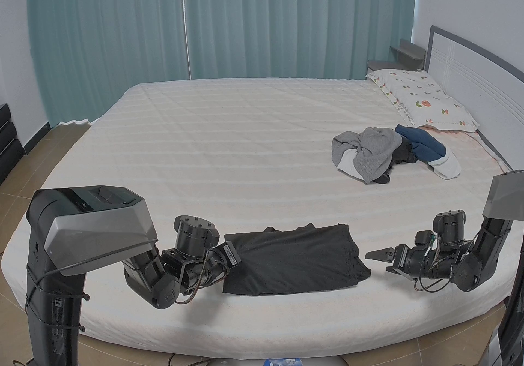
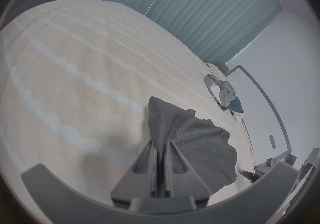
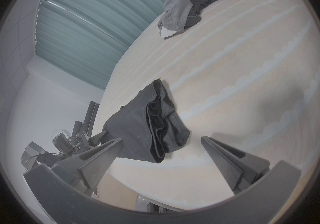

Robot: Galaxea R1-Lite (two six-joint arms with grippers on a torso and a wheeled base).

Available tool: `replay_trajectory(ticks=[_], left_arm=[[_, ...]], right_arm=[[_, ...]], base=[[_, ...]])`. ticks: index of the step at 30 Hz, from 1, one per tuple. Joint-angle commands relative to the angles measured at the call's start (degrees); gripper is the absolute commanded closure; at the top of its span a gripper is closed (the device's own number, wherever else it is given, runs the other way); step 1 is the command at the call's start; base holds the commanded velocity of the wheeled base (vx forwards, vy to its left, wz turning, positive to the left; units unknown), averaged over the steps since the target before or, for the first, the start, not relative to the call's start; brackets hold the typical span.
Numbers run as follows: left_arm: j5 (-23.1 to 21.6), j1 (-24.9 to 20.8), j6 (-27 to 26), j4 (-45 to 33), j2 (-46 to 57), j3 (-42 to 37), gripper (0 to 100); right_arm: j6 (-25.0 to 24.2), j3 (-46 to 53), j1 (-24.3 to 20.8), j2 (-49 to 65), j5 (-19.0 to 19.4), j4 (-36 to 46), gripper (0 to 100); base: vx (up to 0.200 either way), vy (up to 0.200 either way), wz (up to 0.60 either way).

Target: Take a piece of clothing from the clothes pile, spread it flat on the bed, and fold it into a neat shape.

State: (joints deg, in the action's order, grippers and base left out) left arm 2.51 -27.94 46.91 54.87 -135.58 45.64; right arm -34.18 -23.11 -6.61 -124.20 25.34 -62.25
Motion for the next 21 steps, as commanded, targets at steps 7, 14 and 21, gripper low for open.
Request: replay_trajectory(ticks=[7,14,21], left_arm=[[0.04,0.43,0.02,-0.03,0.85,-0.73,100],[0.04,0.43,-0.06,-0.03,0.94,-1.52,100],[0.56,0.34,-0.42,-0.2,1.29,-2.66,100]], right_arm=[[-0.09,-0.35,-0.42,-0.26,-0.03,-0.07,0],[-0.18,-0.44,-0.6,-0.43,-0.12,-0.07,0],[-0.09,-0.44,-0.69,-0.52,-0.12,-0.07,0]], base=[[0.0,0.2,0.0],[0.0,0.2,0.0],[0.0,0.2,0.0]])
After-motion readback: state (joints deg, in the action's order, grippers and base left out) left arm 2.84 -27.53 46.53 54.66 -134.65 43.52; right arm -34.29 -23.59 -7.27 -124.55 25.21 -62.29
